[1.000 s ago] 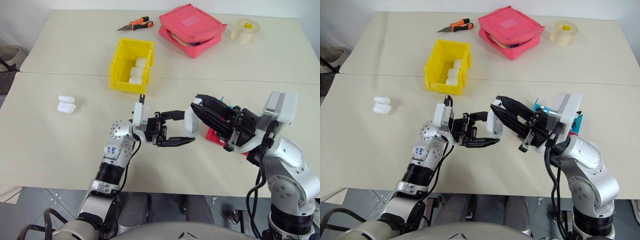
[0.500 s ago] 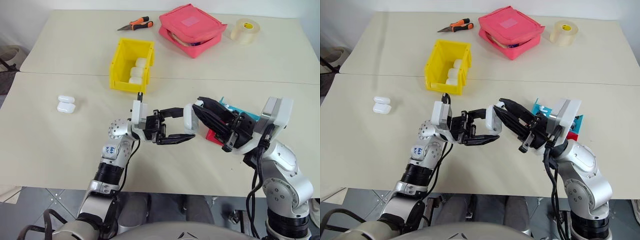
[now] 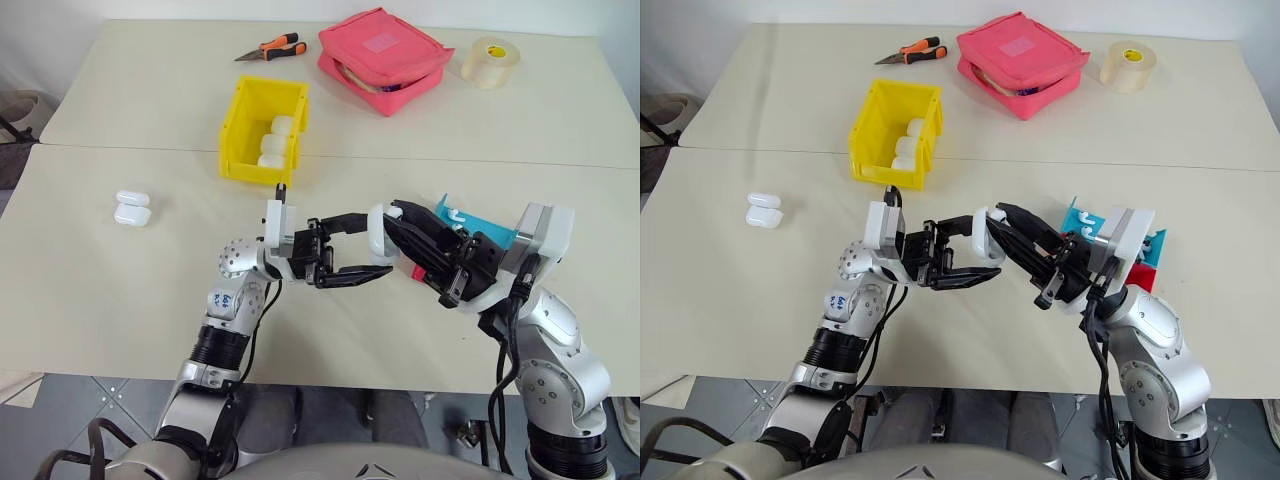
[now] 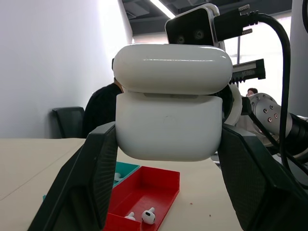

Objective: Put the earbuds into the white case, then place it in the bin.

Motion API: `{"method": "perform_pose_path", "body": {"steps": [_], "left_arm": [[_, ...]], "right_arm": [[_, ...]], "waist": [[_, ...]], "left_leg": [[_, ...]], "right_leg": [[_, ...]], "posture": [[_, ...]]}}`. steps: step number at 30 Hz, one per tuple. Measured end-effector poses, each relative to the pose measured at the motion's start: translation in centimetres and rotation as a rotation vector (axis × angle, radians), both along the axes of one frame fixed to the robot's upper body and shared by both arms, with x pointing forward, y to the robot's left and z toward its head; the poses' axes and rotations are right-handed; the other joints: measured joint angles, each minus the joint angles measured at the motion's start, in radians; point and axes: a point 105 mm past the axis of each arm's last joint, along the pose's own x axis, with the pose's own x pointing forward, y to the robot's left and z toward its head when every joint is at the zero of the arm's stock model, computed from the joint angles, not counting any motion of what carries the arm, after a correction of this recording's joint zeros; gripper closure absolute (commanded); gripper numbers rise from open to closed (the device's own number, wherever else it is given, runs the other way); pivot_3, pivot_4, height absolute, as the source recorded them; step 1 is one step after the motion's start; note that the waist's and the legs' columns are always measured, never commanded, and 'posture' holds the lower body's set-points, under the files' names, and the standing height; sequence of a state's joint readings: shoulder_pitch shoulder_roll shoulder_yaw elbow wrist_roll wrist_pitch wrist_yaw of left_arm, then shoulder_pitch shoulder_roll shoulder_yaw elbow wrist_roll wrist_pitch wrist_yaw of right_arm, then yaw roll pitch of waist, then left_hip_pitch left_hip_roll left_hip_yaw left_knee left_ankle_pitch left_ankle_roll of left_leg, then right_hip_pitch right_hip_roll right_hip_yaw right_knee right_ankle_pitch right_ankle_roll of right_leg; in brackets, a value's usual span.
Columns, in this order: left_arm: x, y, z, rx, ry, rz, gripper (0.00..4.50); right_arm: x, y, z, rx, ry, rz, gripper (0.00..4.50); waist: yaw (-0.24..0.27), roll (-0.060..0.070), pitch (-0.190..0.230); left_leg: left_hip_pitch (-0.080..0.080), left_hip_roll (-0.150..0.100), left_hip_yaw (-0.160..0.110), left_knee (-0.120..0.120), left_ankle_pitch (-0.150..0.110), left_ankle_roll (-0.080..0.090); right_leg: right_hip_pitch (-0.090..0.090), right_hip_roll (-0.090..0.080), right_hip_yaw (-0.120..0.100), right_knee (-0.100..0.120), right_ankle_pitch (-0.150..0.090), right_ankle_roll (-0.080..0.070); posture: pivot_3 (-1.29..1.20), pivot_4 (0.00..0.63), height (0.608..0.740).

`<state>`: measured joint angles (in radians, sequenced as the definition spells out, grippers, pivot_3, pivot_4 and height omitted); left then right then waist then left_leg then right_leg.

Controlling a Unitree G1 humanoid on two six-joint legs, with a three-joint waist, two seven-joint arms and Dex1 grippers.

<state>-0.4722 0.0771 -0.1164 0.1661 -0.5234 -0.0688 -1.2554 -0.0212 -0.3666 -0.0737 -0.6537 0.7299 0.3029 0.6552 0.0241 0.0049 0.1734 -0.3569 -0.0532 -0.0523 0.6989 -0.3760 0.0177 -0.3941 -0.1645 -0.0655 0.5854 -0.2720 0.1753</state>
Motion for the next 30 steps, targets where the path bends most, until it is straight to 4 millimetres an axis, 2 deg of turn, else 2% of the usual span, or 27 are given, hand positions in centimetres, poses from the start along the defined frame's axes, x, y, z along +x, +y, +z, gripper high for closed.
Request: {"method": "perform_pose_path", "body": {"steps": [7, 15, 18, 24, 27, 30], "left_arm": [[0.1, -0.3, -0.3, -0.010, 0.012, -0.001, 1.74], [0.1, -0.4, -0.4, -0.018, 0.002, 0.006, 1.74], [0.2, -0.3, -0.4, -0.024, -0.003, 0.012, 1.74], [0.4, -0.1, 0.3, -0.036, -0.035, 0.021, 1.74], [0.4, -0.2, 0.5, -0.048, -0.047, 0.020, 1.74], [0.5, -0.3, 0.5, -0.054, -0.047, 0.021, 1.74]], "right_arm": [[-0.3, -0.5, -0.9, -0.016, 0.018, -0.013, 3.64], [-0.2, -0.7, -0.6, -0.061, 0.006, -0.008, 3.64], [-0.1, -0.7, -0.5, -0.058, 0.027, 0.013, 2.94], [-0.1, -0.6, -0.1, -0.069, 0.044, 0.050, 0.92], [0.0, -1.3, 0.1, -0.093, 0.049, 0.034, 0.02], [0.0, -2.9, 0.3, -0.149, 0.055, -0.013, 0.02]], "waist": [[0.000, 0.000, 0.000], [0.000, 0.000, 0.000], [0.000, 0.000, 0.000], [0.002, 0.000, 0.000], [0.002, 0.000, 0.000], [0.006, 0.000, 0.000]], "left_leg": [[0.000, 0.000, 0.000, 0.000, 0.000, 0.000], [0.000, 0.000, 0.000, 0.000, 0.000, 0.000], [0.000, 0.000, 0.000, 0.000, 0.000, 0.000], [0.000, 0.000, 0.000, 0.000, 0.000, 0.000], [0.000, 0.000, 0.000, 0.000, 0.000, 0.000], [-0.001, 0.000, 0.000, 0.000, 0.000, 0.000]], "right_leg": [[0.000, 0.000, 0.000, 0.000, 0.000, 0.000], [0.000, 0.000, 0.000, 0.000, 0.000, 0.000], [0.000, 0.000, 0.000, 0.000, 0.000, 0.000], [0.000, 0.000, 0.000, -0.001, 0.000, 0.000], [0.000, 0.000, 0.000, -0.001, 0.000, 0.000], [0.000, 0.000, 0.000, -0.001, 0.000, 0.000]], "posture": [[0.00, 0.150, 0.740], [0.00, 0.150, 0.740], [0.00, 0.150, 0.740], [0.00, 0.150, 0.740], [0.00, 0.150, 0.740], [0.00, 0.150, 0.740]]}}
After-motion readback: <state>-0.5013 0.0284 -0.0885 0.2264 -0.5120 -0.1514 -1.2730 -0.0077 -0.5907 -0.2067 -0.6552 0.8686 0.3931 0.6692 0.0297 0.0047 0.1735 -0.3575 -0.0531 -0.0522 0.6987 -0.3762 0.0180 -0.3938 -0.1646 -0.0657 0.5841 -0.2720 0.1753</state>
